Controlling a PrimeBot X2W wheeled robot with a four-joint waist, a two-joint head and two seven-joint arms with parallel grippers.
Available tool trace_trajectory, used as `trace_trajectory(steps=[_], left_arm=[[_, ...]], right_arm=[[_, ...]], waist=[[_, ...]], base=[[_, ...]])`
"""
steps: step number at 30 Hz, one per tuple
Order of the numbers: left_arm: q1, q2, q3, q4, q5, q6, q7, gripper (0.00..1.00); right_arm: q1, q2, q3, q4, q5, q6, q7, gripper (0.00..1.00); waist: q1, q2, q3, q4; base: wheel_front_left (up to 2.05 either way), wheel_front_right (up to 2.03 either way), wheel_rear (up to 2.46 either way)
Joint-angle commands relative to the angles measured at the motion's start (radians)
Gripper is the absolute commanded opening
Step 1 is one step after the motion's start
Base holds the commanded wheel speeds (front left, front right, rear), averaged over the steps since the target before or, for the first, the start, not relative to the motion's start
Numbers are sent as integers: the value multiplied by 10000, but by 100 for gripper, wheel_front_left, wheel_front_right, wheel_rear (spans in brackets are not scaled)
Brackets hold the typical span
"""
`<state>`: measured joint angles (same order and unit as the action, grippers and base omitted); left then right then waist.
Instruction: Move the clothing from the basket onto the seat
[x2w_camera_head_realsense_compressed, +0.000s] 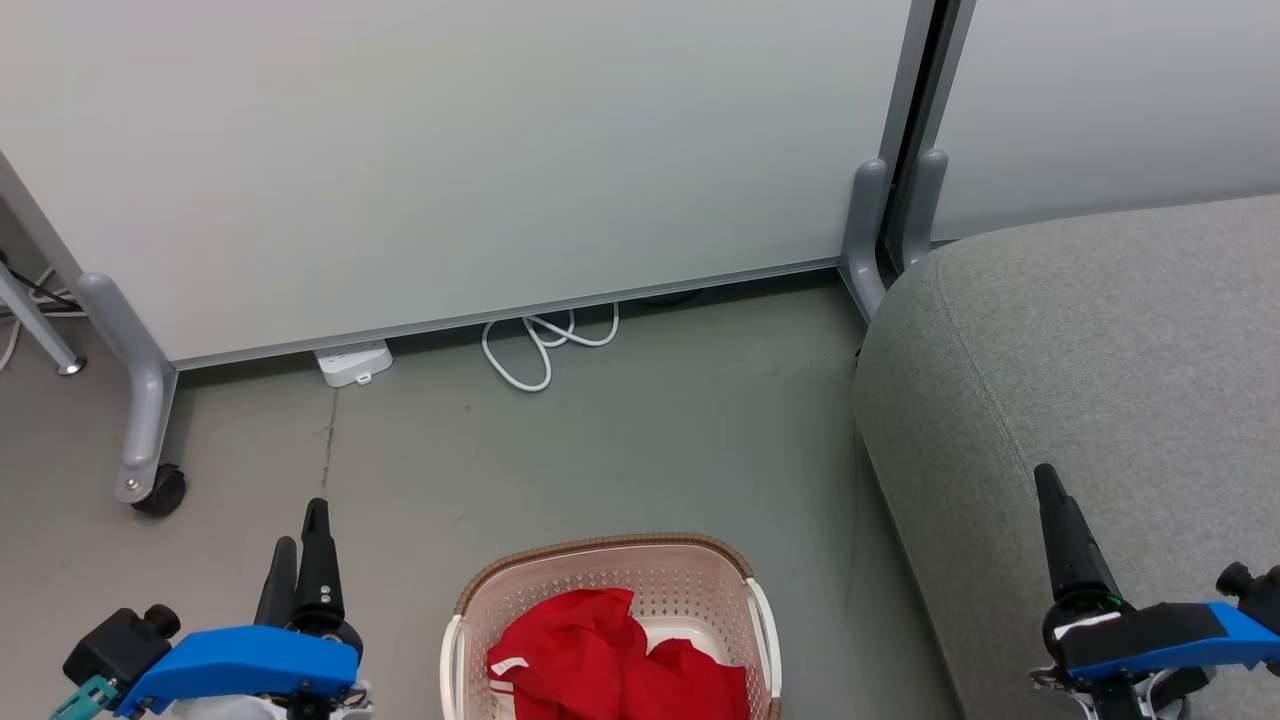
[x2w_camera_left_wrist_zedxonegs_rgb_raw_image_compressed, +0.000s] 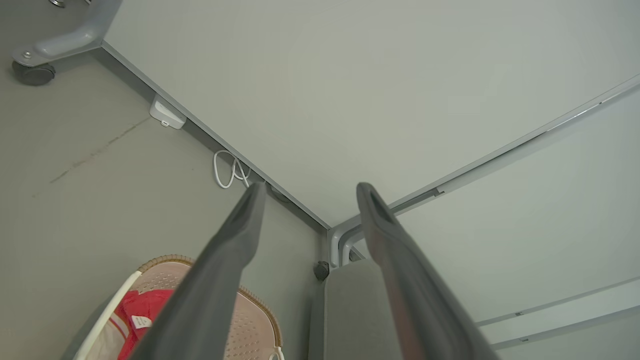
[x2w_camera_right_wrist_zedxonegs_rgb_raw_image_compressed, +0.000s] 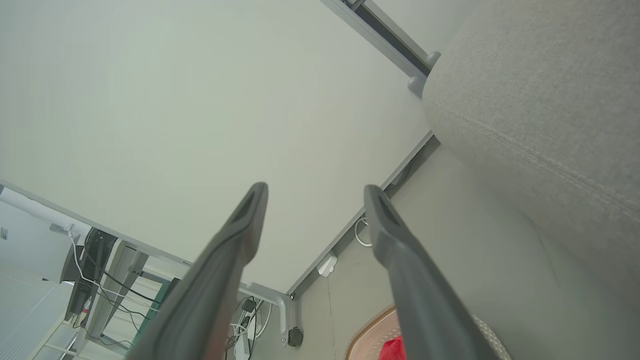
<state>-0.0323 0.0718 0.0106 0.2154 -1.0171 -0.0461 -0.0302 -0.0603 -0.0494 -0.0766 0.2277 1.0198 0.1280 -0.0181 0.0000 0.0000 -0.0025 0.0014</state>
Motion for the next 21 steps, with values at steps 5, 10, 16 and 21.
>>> trace_trajectory(steps=[5,10,16,21], left_arm=[[-25,182,-200,-160,1076,108,-278,100],[56,242,-324,-164,1773,164,-451,100],[158,294,-462,-176,2571,232,-642,100],[205,342,-577,-194,3205,283,-801,100]], right_arm=[[-21,-37,-6,-289,-1137,20,-102,100],[45,-36,99,-380,-1908,22,-118,100],[136,-34,173,-483,-2797,23,-123,100],[147,-33,188,-553,-3457,23,-164,100]], waist=[[0,0,-26,-3],[0,0,-45,-9],[0,0,-72,-9],[0,0,-81,-6]], base=[[0,0,0],[0,0,0],[0,0,0],[0,0,0]])
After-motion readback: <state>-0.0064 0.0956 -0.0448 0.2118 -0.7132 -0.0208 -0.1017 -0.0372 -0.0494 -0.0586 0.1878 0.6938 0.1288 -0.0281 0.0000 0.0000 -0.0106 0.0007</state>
